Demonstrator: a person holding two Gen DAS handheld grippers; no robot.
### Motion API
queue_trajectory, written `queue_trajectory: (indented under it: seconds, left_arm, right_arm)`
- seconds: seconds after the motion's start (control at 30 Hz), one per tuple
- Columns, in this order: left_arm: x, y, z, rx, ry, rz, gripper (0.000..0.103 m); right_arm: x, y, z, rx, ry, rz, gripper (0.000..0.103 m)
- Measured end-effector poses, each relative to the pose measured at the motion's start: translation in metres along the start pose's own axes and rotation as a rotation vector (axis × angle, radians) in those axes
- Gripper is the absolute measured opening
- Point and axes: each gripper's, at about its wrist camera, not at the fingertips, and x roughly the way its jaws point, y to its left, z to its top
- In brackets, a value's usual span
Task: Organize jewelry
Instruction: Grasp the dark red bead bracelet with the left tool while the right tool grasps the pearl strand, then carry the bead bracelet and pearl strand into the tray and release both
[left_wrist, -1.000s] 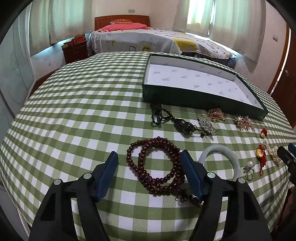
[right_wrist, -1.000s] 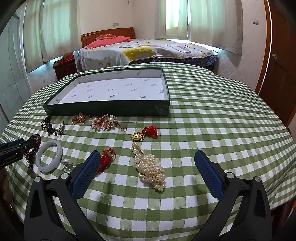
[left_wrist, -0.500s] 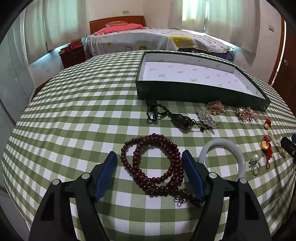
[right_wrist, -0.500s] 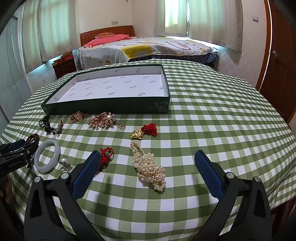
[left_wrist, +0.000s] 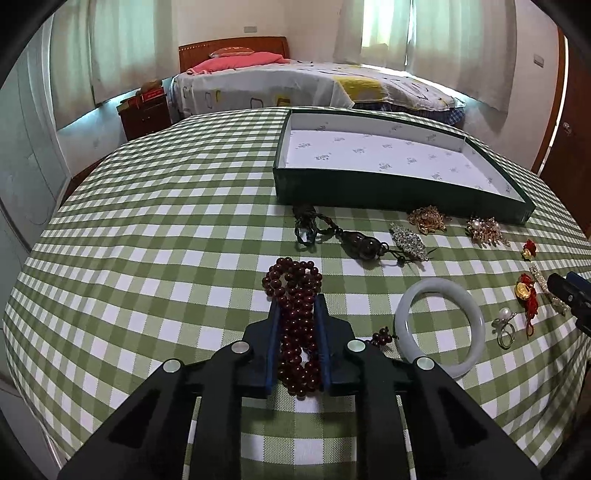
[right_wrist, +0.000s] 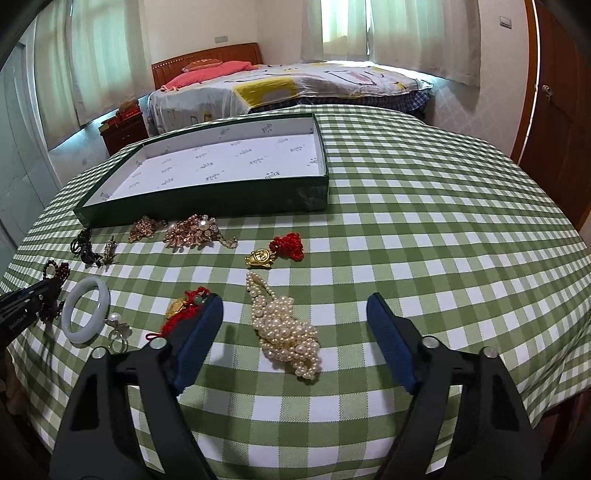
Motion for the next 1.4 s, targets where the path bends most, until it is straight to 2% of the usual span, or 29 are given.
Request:
queue_trajectory:
  seconds: [0.33,0.4,0.47,0.53,1.07,1.4]
  left_arm:
    - [0.001,-0.003,0.002,0.005,0.003,0.002,0.018]
    - [0.001,-0.003,0.002,0.005,0.004,0.001,0.018]
    - [0.001,-0.002,0.002,0.005,0.004,0.001,0.018]
    - [0.002,-0.003,0.002,0.005,0.006,0.003,0.018]
    - [0.003,-0.001,0.003,0.003,0.011,0.013,0.017]
    - [-0.018,-0.003,0.014,0.0,-0.05,-0.005,0.017]
  right_arm:
    - [0.005,-0.001,-0.004,-0.013,0.023,0.006,0.059]
    - [0.004,0.0,-0.005,-0.023,0.02,0.0,0.05]
    - [0.003,0.0,-0.005,-0.021,0.018,0.015,0.03]
    - [0.003,0.0,-0.005,-0.021,0.017,0.015,0.025]
    - [-0.005,-0.002,-0.003,-0.005,-0.005,0.044,0.021]
    - [-0.026,0.0,0.006,0.004,-0.063,0.064,0.021]
